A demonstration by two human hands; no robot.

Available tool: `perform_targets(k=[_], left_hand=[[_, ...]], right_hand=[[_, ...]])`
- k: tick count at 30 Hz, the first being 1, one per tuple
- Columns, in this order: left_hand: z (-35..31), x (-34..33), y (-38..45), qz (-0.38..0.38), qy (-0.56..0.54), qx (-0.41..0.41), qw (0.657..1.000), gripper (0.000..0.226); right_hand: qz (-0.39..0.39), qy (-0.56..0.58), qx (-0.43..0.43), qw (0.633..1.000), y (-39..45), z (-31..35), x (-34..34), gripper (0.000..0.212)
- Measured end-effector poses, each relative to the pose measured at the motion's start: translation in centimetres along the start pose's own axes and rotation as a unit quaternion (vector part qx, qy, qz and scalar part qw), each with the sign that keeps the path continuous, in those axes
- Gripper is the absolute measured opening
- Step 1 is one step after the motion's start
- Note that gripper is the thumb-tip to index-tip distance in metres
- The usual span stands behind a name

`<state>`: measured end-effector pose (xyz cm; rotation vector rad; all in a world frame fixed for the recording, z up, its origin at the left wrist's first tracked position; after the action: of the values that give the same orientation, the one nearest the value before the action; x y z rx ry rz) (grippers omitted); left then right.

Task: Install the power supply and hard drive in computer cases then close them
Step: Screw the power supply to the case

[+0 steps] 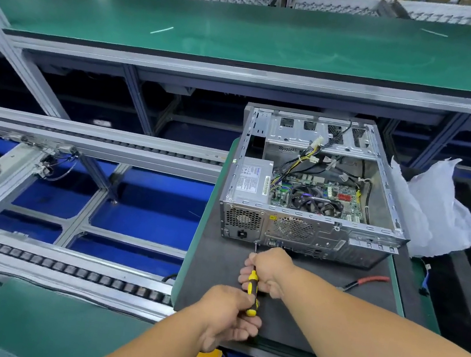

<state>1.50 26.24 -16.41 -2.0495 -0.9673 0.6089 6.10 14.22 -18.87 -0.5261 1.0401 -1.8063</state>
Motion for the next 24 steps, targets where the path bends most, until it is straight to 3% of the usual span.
perform_targets(k=[4,7,10,13,15,18,21,24], left_hand=[[-0.5,0.9,0.4,-0.08,0.056,-0.057,0.994,0.017],[-1.0,1.8,0.4,-0.157,0.112,-0.076,0.978,0.021],[-1.7,2.7,-0.3,-0.229,0.207,-0.087,0.947,0.035],[-1.9,3.1,-0.6,-0.254,0.255,-0.083,0.929,0.043],[-1.8,3.0,-0.4,-0.249,0.262,-0.077,0.929,0.043],[-1.3,2.3,0.1,-0.182,0.17,-0.076,0.965,0.031],[-0.3,1.4,0.3,-0.089,0.046,-0.023,0.995,0.022],[0.1,0.7,0.3,-0.027,0.013,-0.002,1.0,0.021]], right_hand=[[-0.048,-0.093,0.044,0.994,-1.3,2.1,1.0,0.014],[-0.139,-0.242,0.115,0.954,-2.3,3.8,2.8,0.026],[-0.129,-0.192,0.127,0.964,-1.7,3.0,3.0,0.03],[-0.121,-0.191,0.132,0.965,-1.2,2.9,2.8,0.028],[-0.125,-0.225,0.134,0.957,-0.9,3.2,2.5,0.025],[-0.127,-0.275,0.127,0.944,-0.7,3.4,2.3,0.022],[-0.096,-0.253,0.107,0.957,-0.6,2.9,2.1,0.02],[-0.058,-0.197,0.078,0.976,-0.4,2.0,2.0,0.022]])
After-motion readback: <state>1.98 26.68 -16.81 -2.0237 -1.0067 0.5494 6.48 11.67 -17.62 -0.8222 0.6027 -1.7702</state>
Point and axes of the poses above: each hand's wrist, its own y-axis towards the middle knuckle, its own x-axis out of the back of the hand, z = x × y, the point moved 10 cm from there along y, towards the middle knuckle, and after that the axes turned 8 degrees about y, right-handed, at the moved point
